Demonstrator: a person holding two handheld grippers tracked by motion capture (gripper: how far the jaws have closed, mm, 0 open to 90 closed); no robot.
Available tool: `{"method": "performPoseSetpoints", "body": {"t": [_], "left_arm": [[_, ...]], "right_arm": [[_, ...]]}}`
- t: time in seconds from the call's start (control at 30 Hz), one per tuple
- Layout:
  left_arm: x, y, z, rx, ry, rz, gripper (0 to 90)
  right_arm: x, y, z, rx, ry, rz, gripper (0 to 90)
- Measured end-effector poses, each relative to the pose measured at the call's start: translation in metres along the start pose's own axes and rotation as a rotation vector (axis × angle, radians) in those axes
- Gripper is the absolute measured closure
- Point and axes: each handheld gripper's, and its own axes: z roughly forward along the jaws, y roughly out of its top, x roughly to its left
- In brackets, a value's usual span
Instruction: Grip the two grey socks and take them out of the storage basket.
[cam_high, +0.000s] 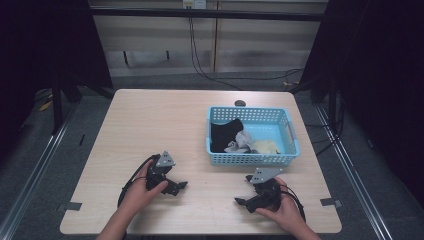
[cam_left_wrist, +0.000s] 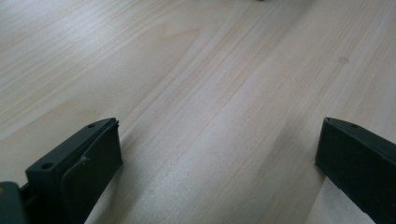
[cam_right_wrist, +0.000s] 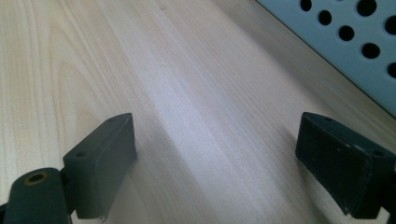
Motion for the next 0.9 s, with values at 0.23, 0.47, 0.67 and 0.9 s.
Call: {"method": "performPoseSetpoints", "body": {"t": [0.23,0.47,0.67,0.9], "left_arm": [[0.0,0.0,0.0,0.0,0.0,0.0,0.0],[0.0,0.0,0.0,0.0,0.0,-0.001,0.0],[0.0,0.0,0.0,0.0,0.0,0.0,0.0],[0.0,0.0,0.0,0.0,0.0,0.0,0.0]], "right_arm": [[0.0,0.001,0.0,0.003,-0.002,0.002,12.7],[-0.003,0.018,-0.003,0.163,0.023,0.028,14.5],[-0.006,0.035,-0.009,0.311,0.075,0.04,18.1],[-0.008,0.051,-0.013,0.476,0.063,-0.011,20.0]]}}
